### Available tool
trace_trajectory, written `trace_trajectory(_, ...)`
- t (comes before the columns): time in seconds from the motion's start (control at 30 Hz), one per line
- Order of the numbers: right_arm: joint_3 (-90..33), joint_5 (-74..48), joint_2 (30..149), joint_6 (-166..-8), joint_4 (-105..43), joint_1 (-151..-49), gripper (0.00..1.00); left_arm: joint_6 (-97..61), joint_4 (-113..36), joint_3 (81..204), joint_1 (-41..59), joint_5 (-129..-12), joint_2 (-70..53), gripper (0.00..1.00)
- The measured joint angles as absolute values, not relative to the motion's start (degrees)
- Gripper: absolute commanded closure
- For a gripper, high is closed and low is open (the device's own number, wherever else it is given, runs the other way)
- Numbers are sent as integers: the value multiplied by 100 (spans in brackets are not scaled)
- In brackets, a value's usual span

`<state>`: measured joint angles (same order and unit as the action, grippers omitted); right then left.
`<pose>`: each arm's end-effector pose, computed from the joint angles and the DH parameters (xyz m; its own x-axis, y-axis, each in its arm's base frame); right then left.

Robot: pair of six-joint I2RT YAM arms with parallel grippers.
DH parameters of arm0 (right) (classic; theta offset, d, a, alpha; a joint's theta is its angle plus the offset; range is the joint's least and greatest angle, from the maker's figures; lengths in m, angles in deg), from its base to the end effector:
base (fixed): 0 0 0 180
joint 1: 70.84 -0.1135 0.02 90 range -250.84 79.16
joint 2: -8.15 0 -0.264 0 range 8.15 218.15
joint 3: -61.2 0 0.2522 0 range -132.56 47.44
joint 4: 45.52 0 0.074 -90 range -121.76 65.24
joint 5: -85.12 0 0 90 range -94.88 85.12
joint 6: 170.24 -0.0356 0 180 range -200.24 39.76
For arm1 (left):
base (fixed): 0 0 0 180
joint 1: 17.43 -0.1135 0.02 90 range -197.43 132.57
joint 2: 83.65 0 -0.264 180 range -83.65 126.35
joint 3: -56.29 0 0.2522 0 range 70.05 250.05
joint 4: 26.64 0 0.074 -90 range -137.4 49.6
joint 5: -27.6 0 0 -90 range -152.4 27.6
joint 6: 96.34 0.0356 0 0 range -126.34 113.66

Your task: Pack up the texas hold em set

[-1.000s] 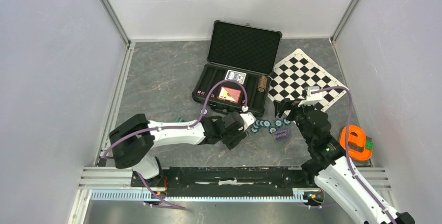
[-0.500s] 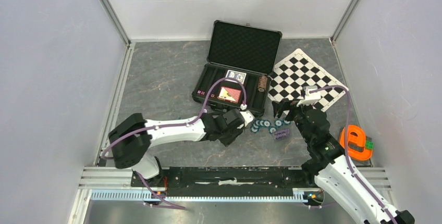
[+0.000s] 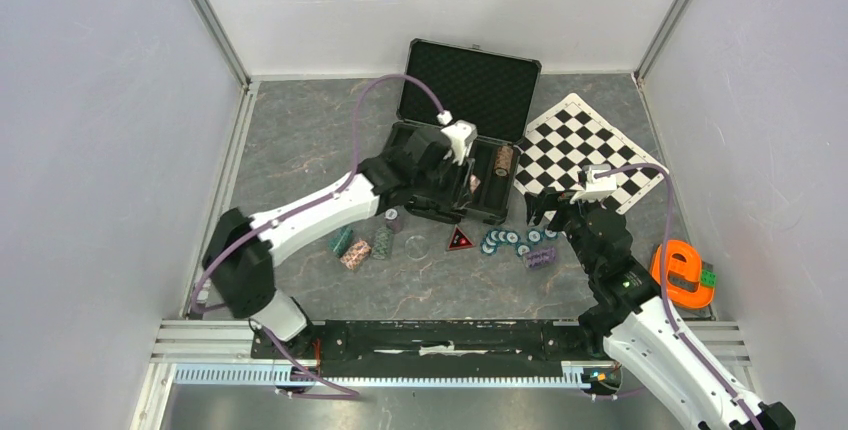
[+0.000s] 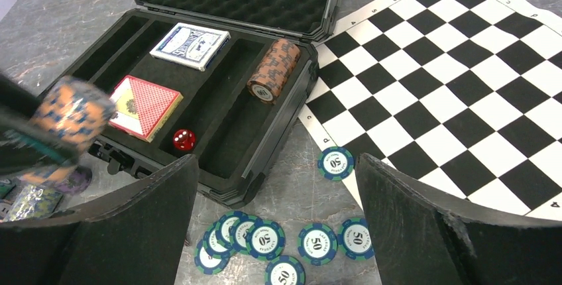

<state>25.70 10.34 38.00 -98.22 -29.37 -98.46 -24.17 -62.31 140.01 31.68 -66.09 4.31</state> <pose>0.1359 0.0606 0.2500 -0.2211 0.2205 -0.9500 -0.1581 0.9531 0.2580 0.2248 -0.2632 0.2884 -0.6407 0.2731 -0.7176 0.6203 0.7349 -0.2742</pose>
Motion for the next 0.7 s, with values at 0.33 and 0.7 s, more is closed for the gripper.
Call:
trace_trajectory(0.33,2570,1096,3826,-9866,-2939,-9846,7,-2784,-5952,15684,2870,-6880,2560,66)
trace_trajectory(0.7,2570,1203,3839,-9949,-2941,-9846,8,-3098,-5794,16195,2564,-6694,3417,60)
